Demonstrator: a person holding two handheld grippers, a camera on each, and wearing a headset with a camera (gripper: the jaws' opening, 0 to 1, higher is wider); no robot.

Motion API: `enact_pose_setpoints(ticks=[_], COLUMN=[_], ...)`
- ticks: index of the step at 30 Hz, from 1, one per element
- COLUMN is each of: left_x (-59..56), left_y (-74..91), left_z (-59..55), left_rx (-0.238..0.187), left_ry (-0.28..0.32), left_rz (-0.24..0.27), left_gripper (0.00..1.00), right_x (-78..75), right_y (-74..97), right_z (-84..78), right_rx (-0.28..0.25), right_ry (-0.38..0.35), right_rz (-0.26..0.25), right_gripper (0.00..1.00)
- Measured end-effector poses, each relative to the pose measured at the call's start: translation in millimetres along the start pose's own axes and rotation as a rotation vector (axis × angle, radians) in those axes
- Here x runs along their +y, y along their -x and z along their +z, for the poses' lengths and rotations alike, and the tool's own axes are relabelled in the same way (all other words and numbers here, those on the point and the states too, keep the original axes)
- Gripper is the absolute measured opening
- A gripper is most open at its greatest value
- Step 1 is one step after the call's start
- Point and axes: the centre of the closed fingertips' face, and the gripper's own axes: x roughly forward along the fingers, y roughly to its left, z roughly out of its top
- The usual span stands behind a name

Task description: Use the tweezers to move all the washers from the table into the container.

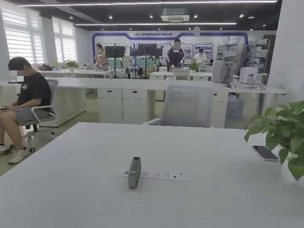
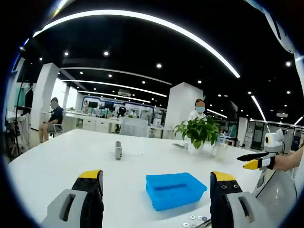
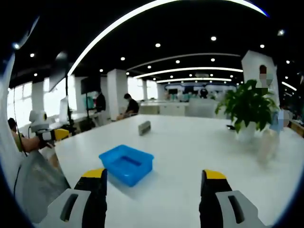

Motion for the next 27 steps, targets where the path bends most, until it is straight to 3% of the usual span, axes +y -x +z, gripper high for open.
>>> enact_pose_setpoints(ticks=[27], left_x=[1.3], left_y=[0.4], left_z=[-3.4], left_rx=[0.018], left_ry=[0.0], left_rz=[0.005], left_gripper=[0.95], right_x=[-1.0], right_y=[-0.1], right_z=[-1.5], right_rx=[0.012], right_ry=[0.006], right_rz=[-0.011], right_gripper=[0.74])
